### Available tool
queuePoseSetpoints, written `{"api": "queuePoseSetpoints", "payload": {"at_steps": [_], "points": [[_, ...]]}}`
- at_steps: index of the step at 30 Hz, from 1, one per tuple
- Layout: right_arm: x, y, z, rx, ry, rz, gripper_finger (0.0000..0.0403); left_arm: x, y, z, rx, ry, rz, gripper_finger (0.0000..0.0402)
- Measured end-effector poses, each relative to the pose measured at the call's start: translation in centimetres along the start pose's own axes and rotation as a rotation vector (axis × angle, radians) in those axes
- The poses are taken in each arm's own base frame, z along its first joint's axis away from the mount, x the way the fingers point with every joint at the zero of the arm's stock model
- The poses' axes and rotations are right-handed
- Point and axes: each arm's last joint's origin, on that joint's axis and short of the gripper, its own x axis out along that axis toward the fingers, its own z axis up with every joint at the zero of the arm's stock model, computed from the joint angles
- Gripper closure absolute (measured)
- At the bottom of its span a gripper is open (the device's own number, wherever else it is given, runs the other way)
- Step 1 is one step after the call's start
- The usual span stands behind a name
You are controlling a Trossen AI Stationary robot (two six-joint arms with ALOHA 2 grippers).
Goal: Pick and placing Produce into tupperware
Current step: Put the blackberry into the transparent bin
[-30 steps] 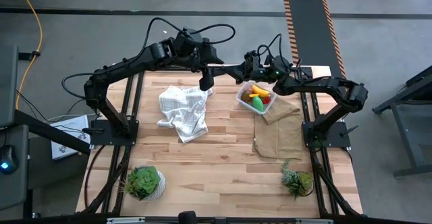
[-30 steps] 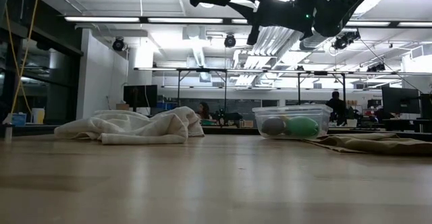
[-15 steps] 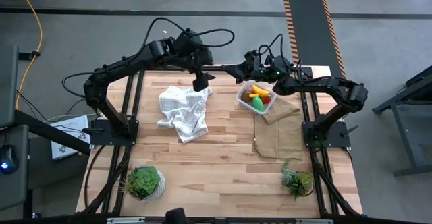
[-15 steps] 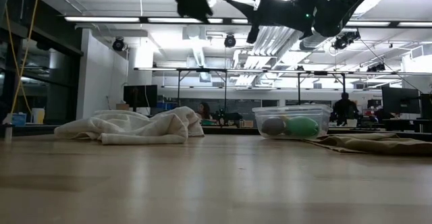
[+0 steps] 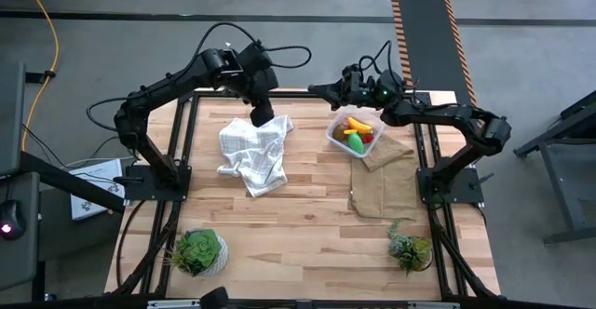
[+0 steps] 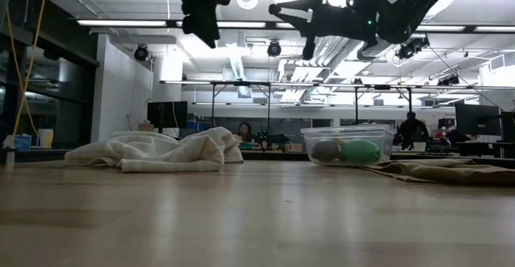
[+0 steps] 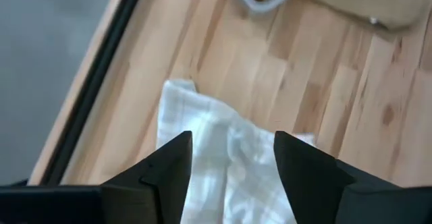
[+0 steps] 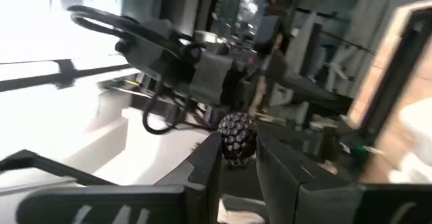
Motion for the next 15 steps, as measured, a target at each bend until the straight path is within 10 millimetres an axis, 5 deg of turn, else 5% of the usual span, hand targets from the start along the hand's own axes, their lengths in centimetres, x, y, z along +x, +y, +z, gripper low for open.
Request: {"api": "queuePoseSetpoints", "payload": {"at_steps": [6,15], "points": [[-0.8,0.9,-0.3,-0.052,0.057,-0.095,0.0332,-1.1,-0.3,-1.0,-0.005,0.046,-0.02,0.0231],[-2.8,1.5,-1.5,-0.126,0.118,-0.339,0.0332,-6.1,-0.4,-2.8,-0.035,-0.093,0.027,0.0261]]}}
